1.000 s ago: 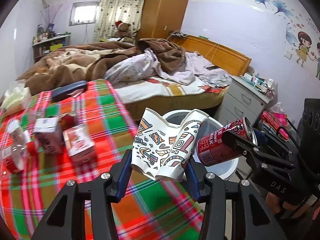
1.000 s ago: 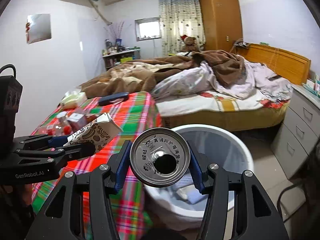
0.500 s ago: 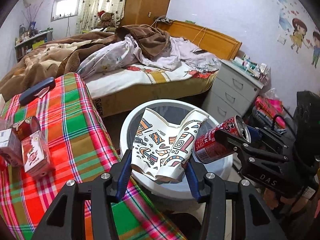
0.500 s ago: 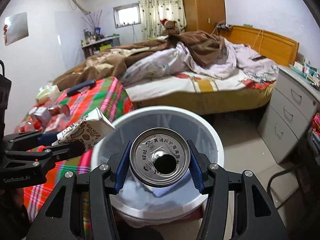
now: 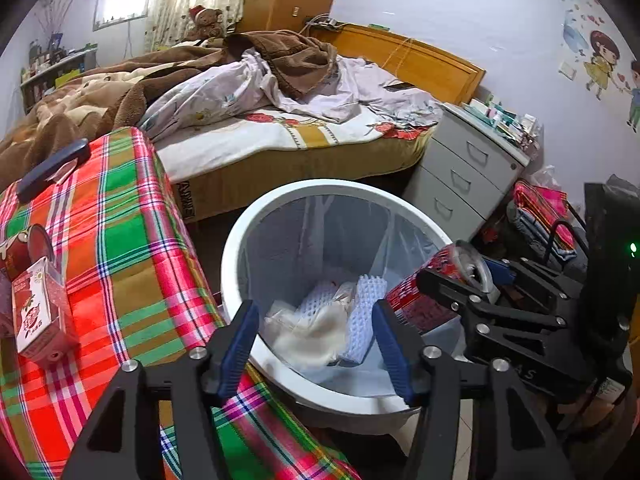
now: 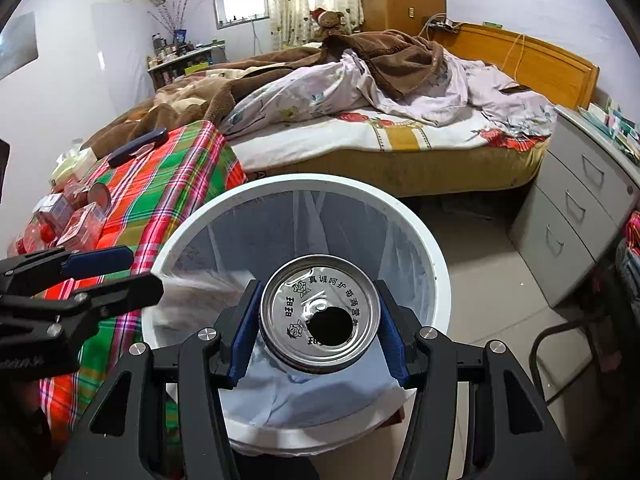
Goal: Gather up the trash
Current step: 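Carry the red can and paper cup over the white bin and release both, then move both tools back over the bed toward the remaining trash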
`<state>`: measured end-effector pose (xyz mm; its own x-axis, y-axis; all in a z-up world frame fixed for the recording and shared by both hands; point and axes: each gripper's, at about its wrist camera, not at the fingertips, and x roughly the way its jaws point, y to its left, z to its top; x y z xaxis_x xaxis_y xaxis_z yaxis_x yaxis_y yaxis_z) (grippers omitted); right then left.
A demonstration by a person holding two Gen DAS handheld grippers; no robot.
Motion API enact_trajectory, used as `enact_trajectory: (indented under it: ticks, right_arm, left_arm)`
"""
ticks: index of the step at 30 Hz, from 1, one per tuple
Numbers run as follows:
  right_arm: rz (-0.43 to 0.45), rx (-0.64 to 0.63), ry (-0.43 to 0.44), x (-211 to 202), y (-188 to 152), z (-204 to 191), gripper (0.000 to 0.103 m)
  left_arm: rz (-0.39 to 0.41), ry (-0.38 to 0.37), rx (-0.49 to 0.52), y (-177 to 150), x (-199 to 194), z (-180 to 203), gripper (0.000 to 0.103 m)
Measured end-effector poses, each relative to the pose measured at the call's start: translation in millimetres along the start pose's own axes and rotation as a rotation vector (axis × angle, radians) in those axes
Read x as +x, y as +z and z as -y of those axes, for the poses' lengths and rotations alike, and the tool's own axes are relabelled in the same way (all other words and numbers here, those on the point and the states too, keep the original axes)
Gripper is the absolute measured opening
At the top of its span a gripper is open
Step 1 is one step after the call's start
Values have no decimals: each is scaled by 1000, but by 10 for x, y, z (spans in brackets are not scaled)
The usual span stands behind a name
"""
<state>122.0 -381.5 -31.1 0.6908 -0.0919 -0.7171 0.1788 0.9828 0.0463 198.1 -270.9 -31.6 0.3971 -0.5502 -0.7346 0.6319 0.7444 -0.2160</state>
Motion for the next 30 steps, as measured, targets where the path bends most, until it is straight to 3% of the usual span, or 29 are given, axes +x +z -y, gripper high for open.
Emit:
enact_trajectory:
  ticks: [14,30]
  right_arm:
    - [75,-22,12,-236,49,-147,57]
    - [140,-91,46,-419,113,-580,57]
  left_arm:
    - [59,33,-7,-53,-370,-25,59]
    - [136,95,-72,-286,-957,-381,59]
